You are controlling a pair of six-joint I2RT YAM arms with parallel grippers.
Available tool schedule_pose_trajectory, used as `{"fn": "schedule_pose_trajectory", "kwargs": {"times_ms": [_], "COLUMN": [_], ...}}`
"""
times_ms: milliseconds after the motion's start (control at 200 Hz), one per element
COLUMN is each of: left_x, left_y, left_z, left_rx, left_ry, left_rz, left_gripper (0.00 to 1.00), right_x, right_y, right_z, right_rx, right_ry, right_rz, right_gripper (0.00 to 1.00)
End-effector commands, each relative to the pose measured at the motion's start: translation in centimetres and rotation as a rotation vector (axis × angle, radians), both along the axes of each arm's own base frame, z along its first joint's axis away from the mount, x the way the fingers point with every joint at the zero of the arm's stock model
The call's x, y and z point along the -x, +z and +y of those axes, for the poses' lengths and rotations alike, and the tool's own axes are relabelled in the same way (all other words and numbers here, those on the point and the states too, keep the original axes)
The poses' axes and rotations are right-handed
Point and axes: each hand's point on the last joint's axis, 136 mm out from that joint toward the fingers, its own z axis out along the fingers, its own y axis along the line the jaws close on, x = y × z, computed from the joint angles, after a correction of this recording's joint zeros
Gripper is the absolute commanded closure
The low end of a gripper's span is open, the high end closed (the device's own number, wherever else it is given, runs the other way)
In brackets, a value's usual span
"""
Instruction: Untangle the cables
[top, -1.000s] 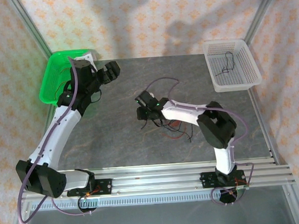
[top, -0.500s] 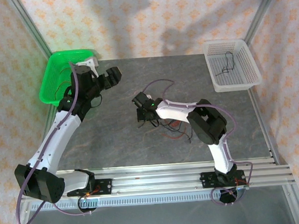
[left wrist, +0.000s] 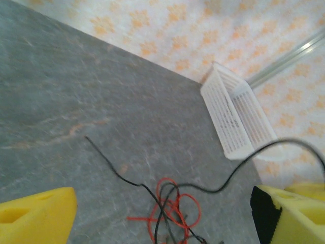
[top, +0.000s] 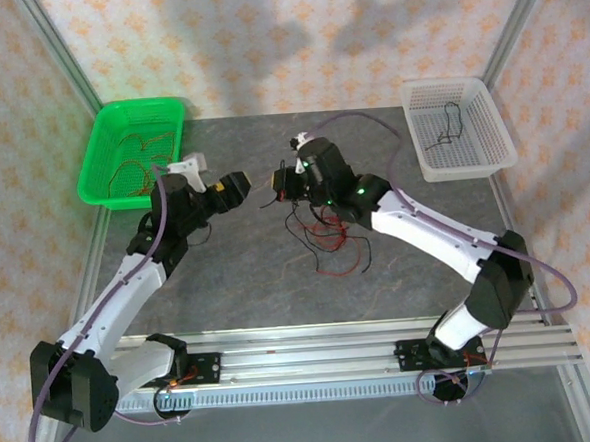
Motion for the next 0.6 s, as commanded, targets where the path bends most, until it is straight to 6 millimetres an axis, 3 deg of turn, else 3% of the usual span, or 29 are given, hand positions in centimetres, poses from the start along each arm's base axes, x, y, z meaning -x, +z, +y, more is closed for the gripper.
{"fn": "schedule_pose_trajectory", "kwargs": {"times_ms": [0, 245, 440, 596], "left_x": [1.3, 3.6, 2.6, 1.5], "left_y": [3.1, 0.8, -1.9, -1.0], "left_z": [-2.8, -7.9, -8.5, -9.0], "left_rx": [0.024, -0.131, -0.247, -0.27], "left_ry": [-0.111, -0.225, -0.166, -0.155], "left_rz": [-0.164, -0.239, -0.245, -0.299], "left_gripper": [0.11, 0.1, 0.11, 0.11], "right_x": [0.8, 2.0, 2.6, 3.1], "right_y": [1.9, 7.6, 9.8, 10.5], "right_z": [0.3, -0.2, -1.3, -1.8], "right_rx": [-0.097, -0.275, -0.392, -0.457], "right_ry": [0.047, 0.066, 0.029, 0.022], "right_rz": [0.0, -0.049, -0.052, -0.047], "right_gripper": [1.0, 1.0, 1.0, 1.0]}}
